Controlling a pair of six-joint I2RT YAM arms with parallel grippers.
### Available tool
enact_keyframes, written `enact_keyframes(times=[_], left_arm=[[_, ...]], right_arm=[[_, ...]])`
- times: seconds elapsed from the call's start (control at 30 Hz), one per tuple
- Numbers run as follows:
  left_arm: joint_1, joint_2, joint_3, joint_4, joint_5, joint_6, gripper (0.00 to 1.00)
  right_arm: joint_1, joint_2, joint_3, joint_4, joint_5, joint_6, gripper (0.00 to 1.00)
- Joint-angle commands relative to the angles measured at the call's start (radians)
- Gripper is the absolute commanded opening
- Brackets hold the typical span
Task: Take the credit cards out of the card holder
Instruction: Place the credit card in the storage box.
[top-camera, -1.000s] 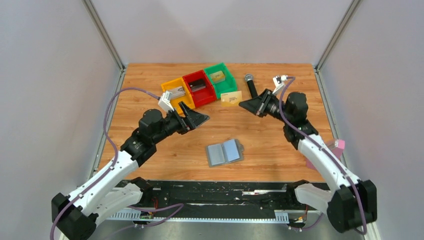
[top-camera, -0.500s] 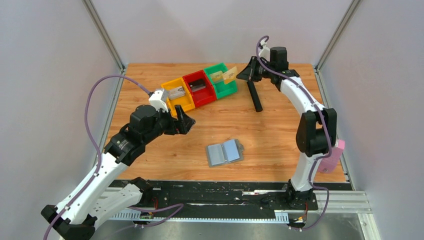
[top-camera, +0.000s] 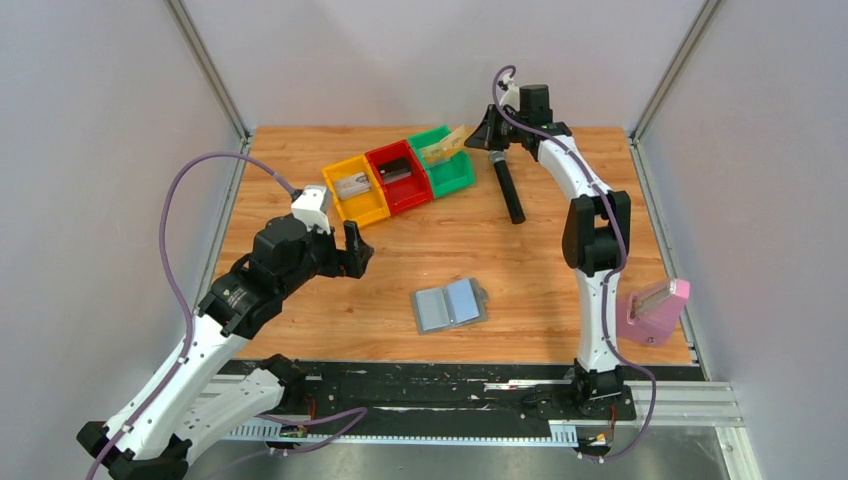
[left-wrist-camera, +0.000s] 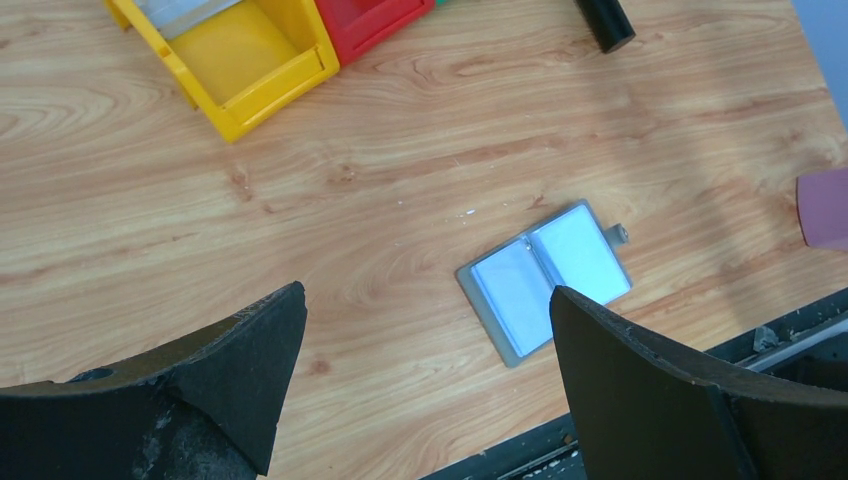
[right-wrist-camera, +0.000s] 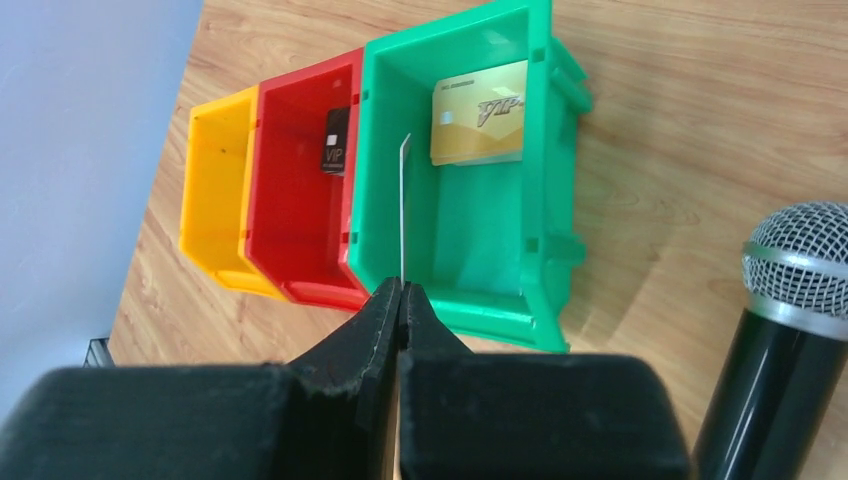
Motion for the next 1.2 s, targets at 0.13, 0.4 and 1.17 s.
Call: enact_keyframes(times=[0.13,0.4,1.17], left_arm=[[0.004,-0.002,0.019,0.006,-0.009,0.032,1.00],[0.003,-0.006,0.021,0.005,-0.012,0.034,1.00],[0.003,-0.030,0.020,-0.002,-0.028,0.033,1.00]], right_arm=[[0.026,0.143,0.189,0.001,0.026,-0.020,0.00],[0.053,0.230,0.271,0.029,0.019,-0.003,0.00],[0.061,0.345,0.362,0.115,0.025,0.047,0.03]])
